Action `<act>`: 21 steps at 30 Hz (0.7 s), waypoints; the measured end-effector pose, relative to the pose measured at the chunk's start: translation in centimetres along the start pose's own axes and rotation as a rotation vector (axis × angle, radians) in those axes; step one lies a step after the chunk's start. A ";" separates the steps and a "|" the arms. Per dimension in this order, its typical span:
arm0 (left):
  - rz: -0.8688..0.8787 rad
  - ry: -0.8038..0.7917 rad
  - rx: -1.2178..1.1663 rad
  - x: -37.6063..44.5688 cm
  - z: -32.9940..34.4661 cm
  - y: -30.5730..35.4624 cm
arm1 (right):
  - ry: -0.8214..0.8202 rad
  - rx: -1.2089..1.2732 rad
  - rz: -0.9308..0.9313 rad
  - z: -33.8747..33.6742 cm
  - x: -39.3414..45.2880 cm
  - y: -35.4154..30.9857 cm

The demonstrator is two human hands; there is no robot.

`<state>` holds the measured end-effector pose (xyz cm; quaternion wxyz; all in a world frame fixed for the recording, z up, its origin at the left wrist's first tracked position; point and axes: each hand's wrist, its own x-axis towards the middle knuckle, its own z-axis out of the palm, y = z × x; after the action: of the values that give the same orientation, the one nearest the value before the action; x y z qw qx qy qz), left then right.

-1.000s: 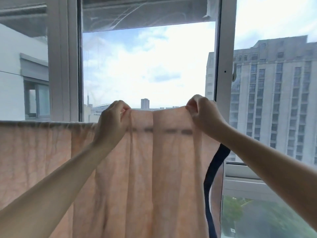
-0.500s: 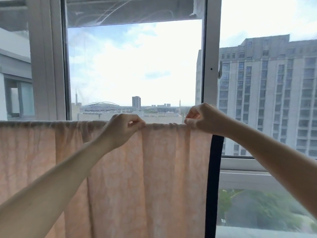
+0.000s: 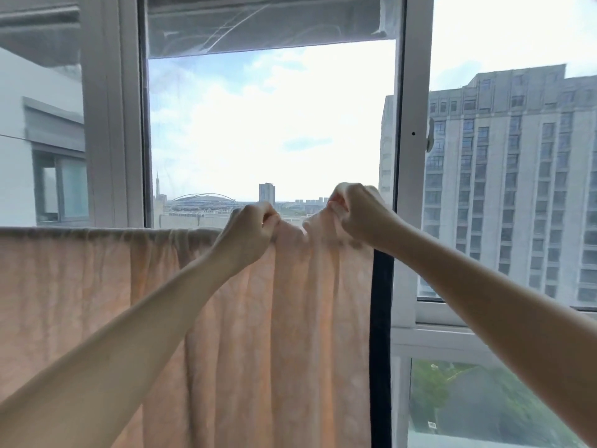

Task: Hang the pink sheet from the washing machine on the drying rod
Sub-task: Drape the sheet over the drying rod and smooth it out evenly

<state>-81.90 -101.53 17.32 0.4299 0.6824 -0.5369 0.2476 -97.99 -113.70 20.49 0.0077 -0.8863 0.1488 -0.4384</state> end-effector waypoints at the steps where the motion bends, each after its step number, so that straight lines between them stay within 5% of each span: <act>1: -0.021 0.059 -0.016 0.3 0.0 0.1 | 0.006 -0.003 -0.014 0.6 0.4 -0.3; 5: -0.039 0.234 -0.041 0.4 -0.4 -0.2 | -0.251 -0.057 -0.013 1.8 0.7 -0.1; 10: 0.065 -0.160 -0.096 -0.4 -0.2 0.6 | -0.249 0.099 0.043 1.7 0.5 0.0; 14: 0.050 -0.057 -0.185 -0.3 -1.7 -0.5 | -0.281 0.112 -0.015 2.5 0.5 -1.5; 21: -0.043 -0.058 0.069 -0.8 -7.0 -8.0 | -0.312 0.055 -0.120 5.1 1.7 -6.2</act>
<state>-73.67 -94.69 17.70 0.3954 0.7150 -0.5256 0.2369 -91.46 -108.87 19.59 0.0290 -0.9504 0.0804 -0.2990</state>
